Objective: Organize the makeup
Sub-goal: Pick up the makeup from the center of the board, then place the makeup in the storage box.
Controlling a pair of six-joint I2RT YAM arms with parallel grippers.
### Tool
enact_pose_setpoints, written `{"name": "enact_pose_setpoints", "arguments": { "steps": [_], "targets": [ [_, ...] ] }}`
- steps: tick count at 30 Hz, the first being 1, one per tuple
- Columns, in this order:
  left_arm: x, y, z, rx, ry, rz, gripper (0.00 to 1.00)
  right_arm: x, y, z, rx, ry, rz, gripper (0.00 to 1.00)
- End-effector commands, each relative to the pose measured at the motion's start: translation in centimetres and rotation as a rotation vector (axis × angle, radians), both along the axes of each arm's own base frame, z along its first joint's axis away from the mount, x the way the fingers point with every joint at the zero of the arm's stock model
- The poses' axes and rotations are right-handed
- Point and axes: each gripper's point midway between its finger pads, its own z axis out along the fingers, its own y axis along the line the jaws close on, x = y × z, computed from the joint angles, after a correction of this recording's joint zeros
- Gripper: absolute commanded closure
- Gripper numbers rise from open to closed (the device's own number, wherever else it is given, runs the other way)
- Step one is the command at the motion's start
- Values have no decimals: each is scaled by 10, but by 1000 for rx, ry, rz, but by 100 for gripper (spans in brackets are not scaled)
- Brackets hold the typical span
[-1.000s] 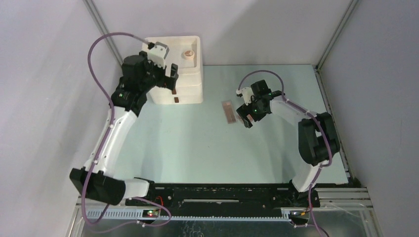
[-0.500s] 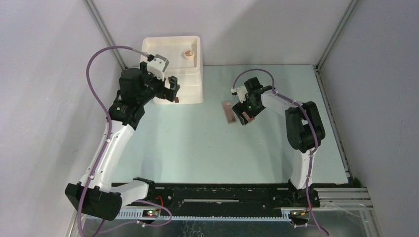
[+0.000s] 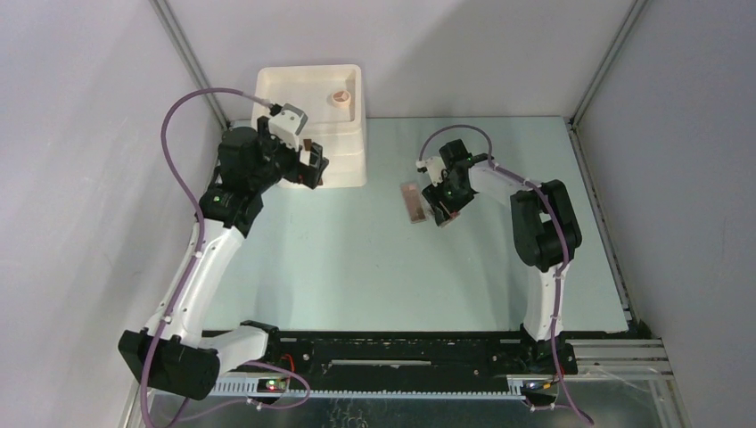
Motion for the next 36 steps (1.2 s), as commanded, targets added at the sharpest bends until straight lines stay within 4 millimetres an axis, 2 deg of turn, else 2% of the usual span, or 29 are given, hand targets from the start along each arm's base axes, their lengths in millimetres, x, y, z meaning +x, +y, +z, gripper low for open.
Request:
{"name": "enact_pose_setpoints", "arguments": {
  "steps": [1, 4, 7, 8, 13, 17, 20, 25, 28, 32, 36],
  "targets": [
    [-13, -8, 8, -46, -35, -48, 0, 3, -7, 12, 16, -4, -29, 43],
    [-19, -15, 4, -67, -26, -90, 0, 7, -15, 36, 44, -49, -58, 55],
    [-27, -27, -1, -107, -5, -159, 0, 8, -19, 67, 90, -102, -75, 62],
    [-29, -32, -2, -124, 3, -180, 0, 8, -20, 82, 109, -133, -74, 64],
    [-36, -50, -5, -200, 49, -260, 0, -7, -14, 135, 184, -212, -33, 68],
    [-42, -72, -8, -238, 95, -332, 0, -25, -3, 169, 219, -267, 36, 70],
    [-51, -96, -8, -286, 142, -416, 0, -38, 9, 191, 237, -320, 96, 71],
    [-64, -140, -3, -389, 246, -528, 1, -65, 31, 220, 273, -395, 203, 71],
    [-64, -163, -4, -448, 328, -555, 4, -84, 43, 237, 287, -449, 271, 71],
    [-66, -192, -5, -526, 453, -599, 9, -104, 56, 250, 315, -484, 333, 71],
    [-74, -214, 1, -591, 537, -667, 11, -115, 61, 253, 333, -480, 361, 71]
  ]
}}
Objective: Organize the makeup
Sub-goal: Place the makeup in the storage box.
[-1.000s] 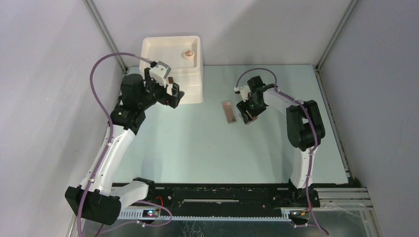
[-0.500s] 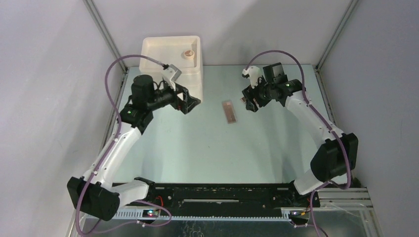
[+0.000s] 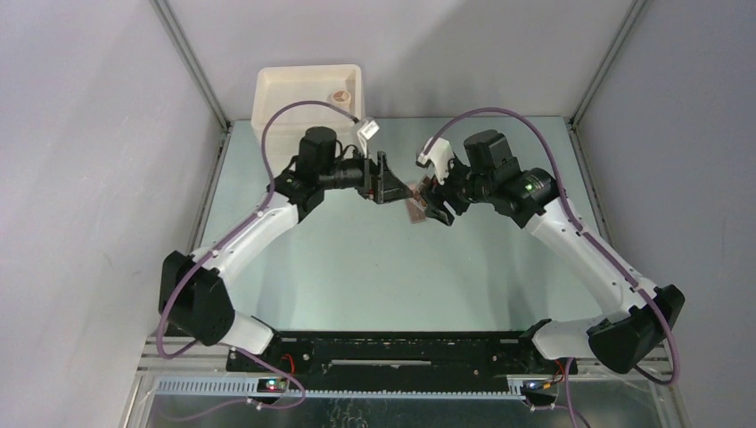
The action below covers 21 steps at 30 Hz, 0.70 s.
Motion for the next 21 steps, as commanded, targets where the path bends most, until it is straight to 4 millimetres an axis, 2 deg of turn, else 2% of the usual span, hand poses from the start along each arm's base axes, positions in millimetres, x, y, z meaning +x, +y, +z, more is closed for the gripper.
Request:
{"name": "enact_pose_setpoints", "arguments": {
  "steps": [1, 6, 10, 14, 16, 21],
  "targets": [
    [-14, -27, 52, -153, 35, -97, 11, -9, 2, 9, 16, -31, 33, 72],
    [-24, -41, 54, -177, 35, -148, 12, -14, 3, 8, 17, -27, 51, 72],
    [-29, -50, 49, -171, 54, -172, 16, -18, 4, 12, 32, -38, 62, 72],
    [-26, -58, 40, -158, 75, -176, 21, -20, 4, 14, 37, -42, 68, 73],
    [-25, -62, 36, -156, 91, -182, 25, -20, 3, 15, 36, -44, 68, 73],
    [-25, -66, 37, -163, 105, -200, 42, -20, 1, 9, 23, -40, 58, 73]
  ]
}}
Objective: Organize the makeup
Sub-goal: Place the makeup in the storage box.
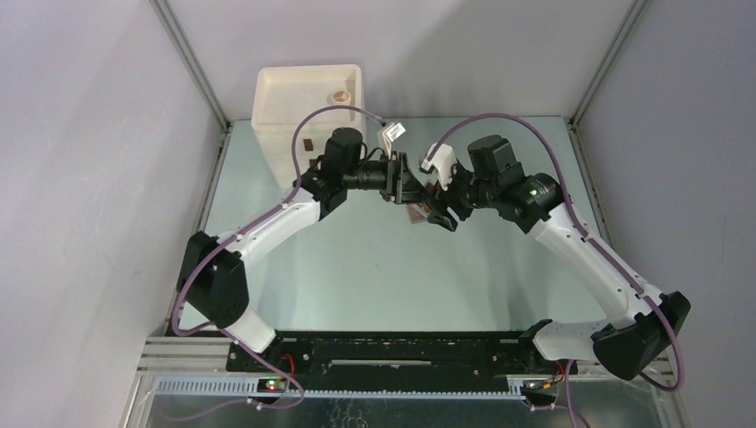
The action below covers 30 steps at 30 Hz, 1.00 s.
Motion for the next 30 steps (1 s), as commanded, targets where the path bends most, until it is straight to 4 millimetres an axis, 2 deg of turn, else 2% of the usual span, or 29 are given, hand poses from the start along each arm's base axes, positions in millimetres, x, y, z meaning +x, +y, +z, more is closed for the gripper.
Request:
{"name": "enact_pose_setpoints", "arguments": {
  "steps": [1, 9, 15, 17, 19, 21, 25, 28, 30],
  "targets": [
    [-2, -7, 34, -67, -60, -37, 45, -2, 0, 6, 11, -40, 12, 73],
    [-4, -7, 32, -64, -60, -47, 74, 1, -2, 0, 0, -44, 0, 72],
    [-2, -6, 30, -47, -67, -35, 76, 2, -4, 5, 1, -65, -8, 72],
    [-1, -6, 29, -42, -65, -33, 81, 2, -5, 7, 3, -73, -11, 70],
    [-1, -6, 29, -41, -62, -35, 90, 2, -5, 8, 4, -76, -13, 63],
    [-2, -5, 30, -43, -65, -38, 99, 2, -7, 9, 2, -80, -21, 50],
    [-2, 0, 39, -52, -86, -23, 100, 4, -11, 12, -2, -95, -45, 28],
    [1, 10, 51, -66, -117, 9, 100, 3, -13, 15, -1, -106, -51, 10],
    [4, 19, 61, -78, -141, 36, 100, 2, -15, 17, 4, -114, -54, 1]
  ]
}}
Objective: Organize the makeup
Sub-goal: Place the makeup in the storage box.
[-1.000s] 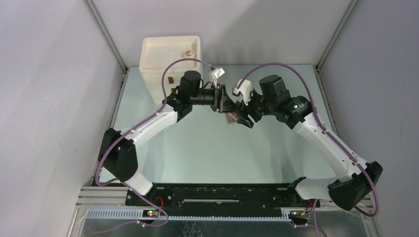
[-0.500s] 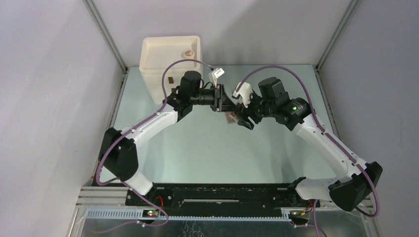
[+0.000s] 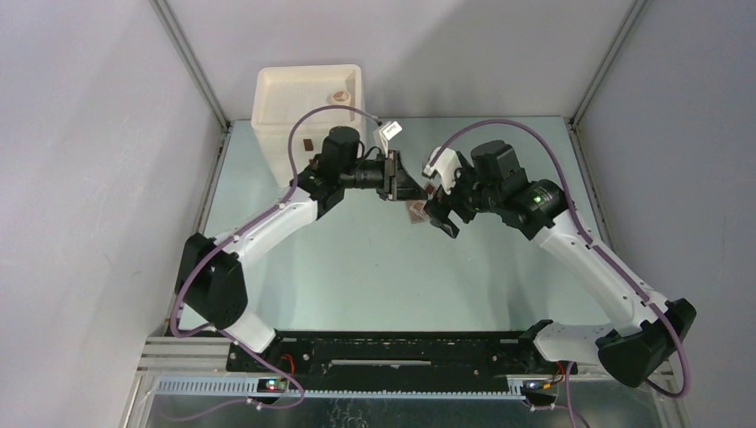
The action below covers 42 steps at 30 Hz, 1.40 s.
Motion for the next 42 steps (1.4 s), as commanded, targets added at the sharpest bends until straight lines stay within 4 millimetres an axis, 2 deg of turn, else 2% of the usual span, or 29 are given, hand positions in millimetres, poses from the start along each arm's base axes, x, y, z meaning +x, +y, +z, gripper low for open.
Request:
{"name": "enact_pose_setpoints", "arguments": {
  "steps": [1, 6, 10, 16, 18, 22, 24, 25, 28, 31, 32, 33, 36, 39, 42],
  "targets": [
    [3, 21, 70, -95, -185, 29, 100, 1, -5, 22, 41, -83, -27, 0],
    [15, 50, 92, -118, -227, 111, 100, -2, -9, 23, 51, -95, -28, 0],
    [34, 86, 109, -130, -256, 233, 100, -1, -17, 23, 72, -89, -47, 0],
    [84, 157, 134, -132, -298, 479, 100, 1, -31, 19, 120, -63, -83, 0],
    [103, 180, 135, -110, -275, 544, 100, 1, -33, 14, 129, -50, -88, 0],
    [143, 213, 138, -100, -229, 632, 100, 1, -35, 7, 136, -33, -91, 0],
    [163, 222, 138, -93, -215, 661, 100, 2, -36, 4, 137, -26, -95, 0],
    [176, 238, 137, -86, -212, 703, 100, 2, -37, 3, 139, -23, -95, 0],
    [207, 258, 133, -77, -191, 756, 100, 3, -38, -1, 143, -13, -98, 0],
    [241, 271, 119, -67, -142, 783, 100, 4, -40, -6, 141, -5, -103, 0],
    [250, 274, 124, -72, -149, 789, 100, 4, -40, -9, 140, -1, -104, 0],
    [260, 276, 115, -66, -125, 795, 100, 5, -41, -9, 141, 0, -107, 0],
    [284, 280, 110, -65, -105, 802, 100, 5, -43, -12, 141, 5, -112, 0],
    [300, 280, 99, -70, -70, 800, 100, 6, -45, -13, 145, 7, -118, 0],
    [306, 280, 89, -68, -48, 800, 100, 6, -48, -15, 146, 12, -126, 0]
  ]
}}
